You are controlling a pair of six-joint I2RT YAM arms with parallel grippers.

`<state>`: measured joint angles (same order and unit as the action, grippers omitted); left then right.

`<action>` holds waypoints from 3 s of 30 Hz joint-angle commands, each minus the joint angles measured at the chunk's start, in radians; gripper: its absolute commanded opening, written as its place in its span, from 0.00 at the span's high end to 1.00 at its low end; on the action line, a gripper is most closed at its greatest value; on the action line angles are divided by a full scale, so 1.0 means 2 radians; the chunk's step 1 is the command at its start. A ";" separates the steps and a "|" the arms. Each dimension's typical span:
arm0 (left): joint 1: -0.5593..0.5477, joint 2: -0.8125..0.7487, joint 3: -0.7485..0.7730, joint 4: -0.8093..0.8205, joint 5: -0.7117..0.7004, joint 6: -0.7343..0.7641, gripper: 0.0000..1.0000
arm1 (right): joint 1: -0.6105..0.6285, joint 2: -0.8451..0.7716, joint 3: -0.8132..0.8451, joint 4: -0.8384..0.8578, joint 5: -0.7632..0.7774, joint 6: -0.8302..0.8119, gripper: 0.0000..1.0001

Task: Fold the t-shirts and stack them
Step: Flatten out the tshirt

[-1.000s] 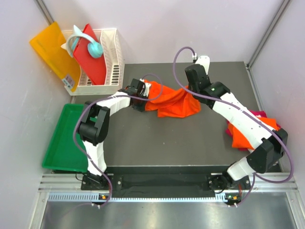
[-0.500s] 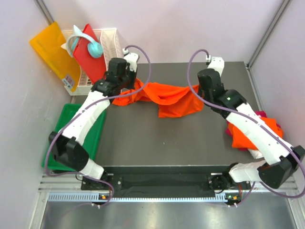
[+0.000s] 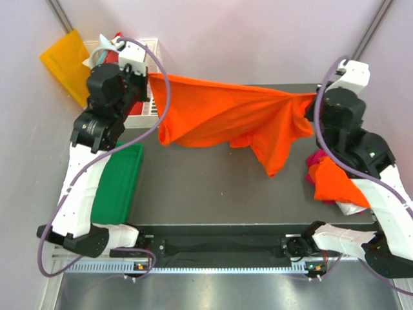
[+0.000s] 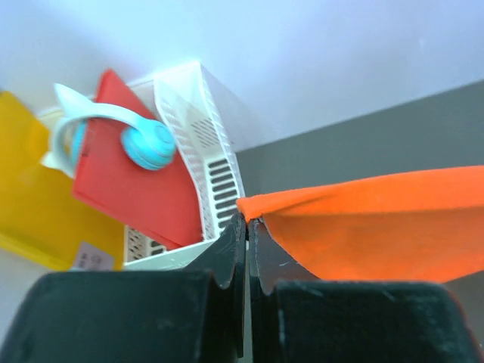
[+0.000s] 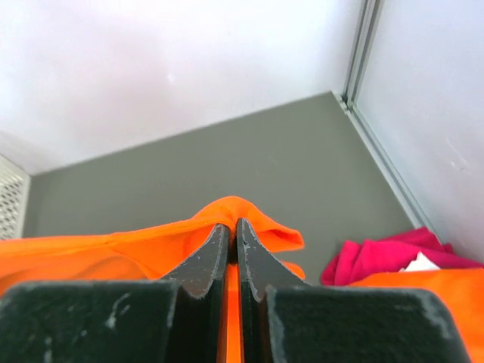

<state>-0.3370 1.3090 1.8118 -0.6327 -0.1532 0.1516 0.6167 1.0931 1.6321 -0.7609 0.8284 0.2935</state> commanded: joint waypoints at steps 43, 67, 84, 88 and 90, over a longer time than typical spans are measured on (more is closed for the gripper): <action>0.040 0.005 0.124 -0.008 -0.025 -0.027 1.00 | -0.041 0.046 0.209 0.011 -0.005 -0.104 1.00; 0.039 -0.172 -0.115 -0.002 -0.031 0.018 1.00 | 0.005 -0.004 0.080 0.070 0.067 -0.156 1.00; 0.057 0.356 0.350 0.086 -0.028 0.006 1.00 | -0.189 0.333 0.408 0.120 -0.101 -0.094 1.00; 0.066 0.353 0.344 0.095 -0.031 0.007 1.00 | -0.189 0.312 0.382 0.123 -0.101 -0.095 1.00; 0.070 0.346 0.321 0.108 -0.028 0.009 1.00 | -0.189 0.301 0.356 0.126 -0.098 -0.100 1.00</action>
<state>-0.2424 2.0777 2.4683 -0.5179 -0.1501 0.1516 0.2588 1.7966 2.3783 -0.6018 0.5999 0.1143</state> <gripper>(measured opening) 0.015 0.018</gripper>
